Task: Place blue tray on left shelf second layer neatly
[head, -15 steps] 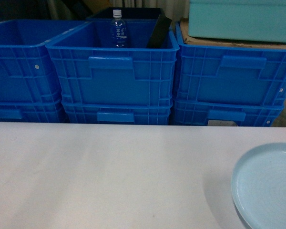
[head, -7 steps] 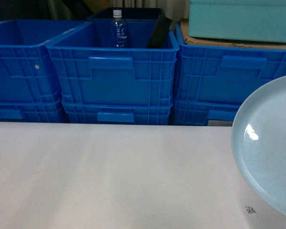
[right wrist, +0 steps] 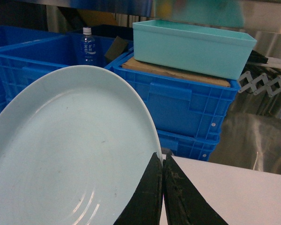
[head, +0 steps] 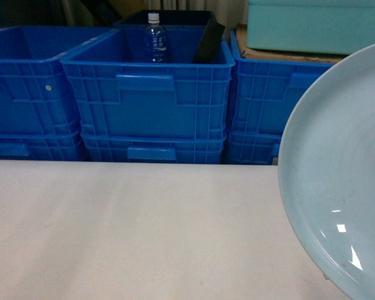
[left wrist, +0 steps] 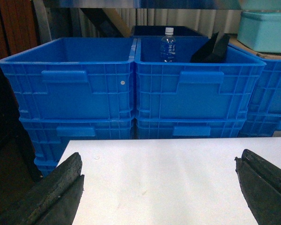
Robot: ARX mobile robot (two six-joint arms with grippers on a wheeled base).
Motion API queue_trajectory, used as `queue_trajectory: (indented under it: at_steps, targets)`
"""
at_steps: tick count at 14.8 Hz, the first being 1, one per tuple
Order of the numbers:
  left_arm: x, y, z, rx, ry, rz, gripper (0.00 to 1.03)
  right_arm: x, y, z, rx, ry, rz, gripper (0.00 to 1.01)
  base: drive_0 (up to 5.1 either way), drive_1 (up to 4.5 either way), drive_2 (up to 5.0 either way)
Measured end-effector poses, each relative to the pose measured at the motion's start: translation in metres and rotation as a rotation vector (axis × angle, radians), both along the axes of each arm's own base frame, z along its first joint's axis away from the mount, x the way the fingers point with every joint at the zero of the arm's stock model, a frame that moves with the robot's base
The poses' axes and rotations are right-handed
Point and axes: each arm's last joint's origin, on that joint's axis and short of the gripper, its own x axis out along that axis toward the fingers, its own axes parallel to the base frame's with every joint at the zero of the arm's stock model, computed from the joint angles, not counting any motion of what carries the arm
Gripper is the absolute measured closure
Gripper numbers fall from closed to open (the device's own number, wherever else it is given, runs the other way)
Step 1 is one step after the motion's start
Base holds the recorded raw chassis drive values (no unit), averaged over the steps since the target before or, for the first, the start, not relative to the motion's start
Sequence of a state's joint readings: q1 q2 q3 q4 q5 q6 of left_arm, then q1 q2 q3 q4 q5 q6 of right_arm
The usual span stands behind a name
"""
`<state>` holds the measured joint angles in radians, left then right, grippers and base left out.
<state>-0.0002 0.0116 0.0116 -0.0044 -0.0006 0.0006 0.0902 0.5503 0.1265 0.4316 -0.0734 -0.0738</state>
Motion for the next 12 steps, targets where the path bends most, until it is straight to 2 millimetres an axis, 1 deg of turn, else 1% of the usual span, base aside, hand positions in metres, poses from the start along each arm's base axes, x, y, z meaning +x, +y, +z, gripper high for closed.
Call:
queue_trajectory:
  at_steps: [3, 5, 9, 12]
  targets:
    - [0.000, 0.000, 0.000, 0.000, 0.000, 0.000, 0.05, -0.020, 0.002, -0.001, 0.004, -0.002, 0.007, 0.99, 0.0, 0.00, 0.0]
    - [0.000, 0.000, 0.000, 0.000, 0.000, 0.000, 0.05, -0.028, 0.002, -0.006, 0.007, 0.002, -0.001, 0.99, 0.0, 0.00, 0.0]
    - [0.000, 0.000, 0.000, 0.000, 0.000, 0.000, 0.05, -0.030, 0.002, -0.005, 0.014, -0.036, -0.017, 0.99, 0.0, 0.00, 0.0]
    - [0.000, 0.000, 0.000, 0.000, 0.000, 0.000, 0.05, -0.030, 0.000, -0.005, 0.014, -0.056, -0.070, 0.99, 0.0, 0.00, 0.0]
